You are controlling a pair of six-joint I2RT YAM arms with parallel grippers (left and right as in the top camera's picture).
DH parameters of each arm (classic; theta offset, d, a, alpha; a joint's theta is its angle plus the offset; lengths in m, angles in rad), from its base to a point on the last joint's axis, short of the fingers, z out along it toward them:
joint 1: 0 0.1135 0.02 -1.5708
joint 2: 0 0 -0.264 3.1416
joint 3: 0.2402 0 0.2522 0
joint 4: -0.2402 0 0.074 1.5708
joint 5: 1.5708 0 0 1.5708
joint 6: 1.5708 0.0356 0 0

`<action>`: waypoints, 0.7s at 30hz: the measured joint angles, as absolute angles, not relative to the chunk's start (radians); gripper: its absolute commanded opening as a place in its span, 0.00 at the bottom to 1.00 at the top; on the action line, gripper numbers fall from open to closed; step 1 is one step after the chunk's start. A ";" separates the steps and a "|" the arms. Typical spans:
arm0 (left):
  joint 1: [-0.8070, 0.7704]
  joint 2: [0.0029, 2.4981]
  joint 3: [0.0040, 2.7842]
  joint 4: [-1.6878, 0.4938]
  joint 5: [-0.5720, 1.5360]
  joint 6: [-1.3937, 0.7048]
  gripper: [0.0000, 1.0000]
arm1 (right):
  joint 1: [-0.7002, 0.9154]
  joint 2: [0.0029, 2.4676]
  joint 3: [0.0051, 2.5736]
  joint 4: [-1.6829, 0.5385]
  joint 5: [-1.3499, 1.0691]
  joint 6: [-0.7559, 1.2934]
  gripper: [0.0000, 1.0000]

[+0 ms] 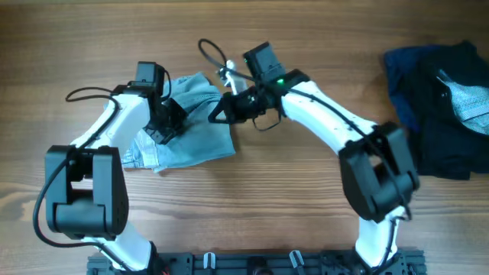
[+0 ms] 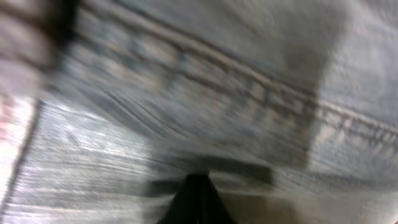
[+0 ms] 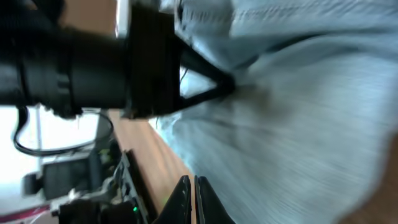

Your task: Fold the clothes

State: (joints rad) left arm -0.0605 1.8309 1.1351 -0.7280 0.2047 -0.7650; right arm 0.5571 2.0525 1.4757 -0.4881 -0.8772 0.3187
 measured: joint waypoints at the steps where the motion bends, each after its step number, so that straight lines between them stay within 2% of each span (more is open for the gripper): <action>1: -0.044 1.832 1.135 -0.729 0.208 -0.765 0.04 | 0.574 2.086 1.476 -0.467 -0.902 0.332 0.04; 9: 0.040 1.833 1.135 -0.756 0.208 -0.735 0.04 | 0.601 2.300 1.475 -0.415 -0.997 0.450 0.05; 15: 0.119 1.800 1.135 -0.763 0.199 -0.662 0.06 | 0.570 2.300 1.475 -0.437 -1.019 0.482 0.04; 21: 0.241 1.737 1.135 -0.758 0.201 -0.653 0.04 | 0.564 2.243 1.475 -0.505 -0.869 0.497 0.04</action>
